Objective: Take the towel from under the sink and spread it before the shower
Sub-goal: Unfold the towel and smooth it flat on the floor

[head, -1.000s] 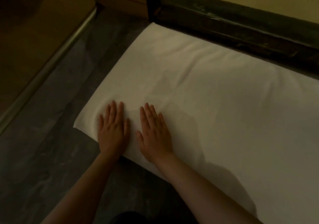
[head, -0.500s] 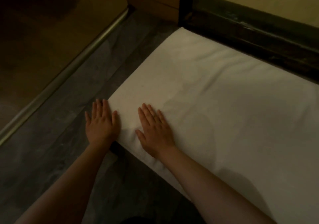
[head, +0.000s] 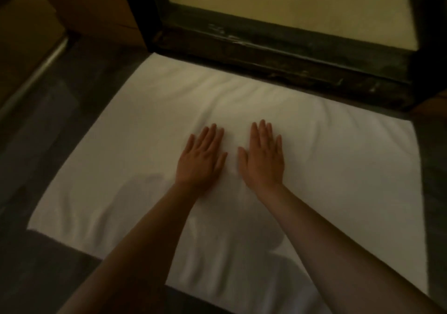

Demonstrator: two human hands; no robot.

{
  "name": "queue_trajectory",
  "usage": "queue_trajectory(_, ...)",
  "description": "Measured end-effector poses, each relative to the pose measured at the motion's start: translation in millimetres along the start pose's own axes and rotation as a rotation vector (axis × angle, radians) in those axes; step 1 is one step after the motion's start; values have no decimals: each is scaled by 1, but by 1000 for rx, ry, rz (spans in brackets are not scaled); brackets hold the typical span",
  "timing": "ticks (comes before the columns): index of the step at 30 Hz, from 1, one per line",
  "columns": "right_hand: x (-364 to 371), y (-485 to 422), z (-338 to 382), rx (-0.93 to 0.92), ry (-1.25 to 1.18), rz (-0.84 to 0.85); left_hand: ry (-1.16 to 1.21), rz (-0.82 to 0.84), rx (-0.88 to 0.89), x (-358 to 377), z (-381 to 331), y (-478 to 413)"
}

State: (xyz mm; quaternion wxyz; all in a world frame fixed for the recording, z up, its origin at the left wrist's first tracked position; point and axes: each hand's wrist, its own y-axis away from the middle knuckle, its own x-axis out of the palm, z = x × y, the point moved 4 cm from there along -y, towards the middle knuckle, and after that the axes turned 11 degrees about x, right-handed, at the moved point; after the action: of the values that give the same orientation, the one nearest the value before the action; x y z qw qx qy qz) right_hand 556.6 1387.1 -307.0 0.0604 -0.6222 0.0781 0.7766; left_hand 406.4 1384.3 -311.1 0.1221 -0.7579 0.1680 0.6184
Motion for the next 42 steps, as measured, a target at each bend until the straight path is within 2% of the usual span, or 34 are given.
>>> queue_trajectory(7,3,3,-13,5,-30,39,-79,28,24,8,-2,0)
queue_trajectory(11,-3,4,-15,-12,-51,139,-98,119,-1,2,-6,-4)
queue_trajectory(13,-10,3,-18,-29,-63,179,-140,141,41,-9,-12,-10)
queue_trajectory(19,-66,-15,-49,-45,-46,134,-162,28,179,-78,-38,-52)
queue_trajectory(22,-98,-25,-58,7,-29,35,-75,-81,172,-115,-49,-68)
queue_trajectory(24,-104,-20,-61,29,-26,40,-27,-92,140,-122,-52,-69)
queue_trajectory(30,-65,-5,-83,123,-15,157,-65,142,159,-54,-51,-62)
queue_trajectory(36,-44,-31,-97,85,13,152,-58,193,207,4,-91,-84)
queue_trajectory(42,-29,-69,-126,85,44,116,-63,123,228,29,-107,-107)
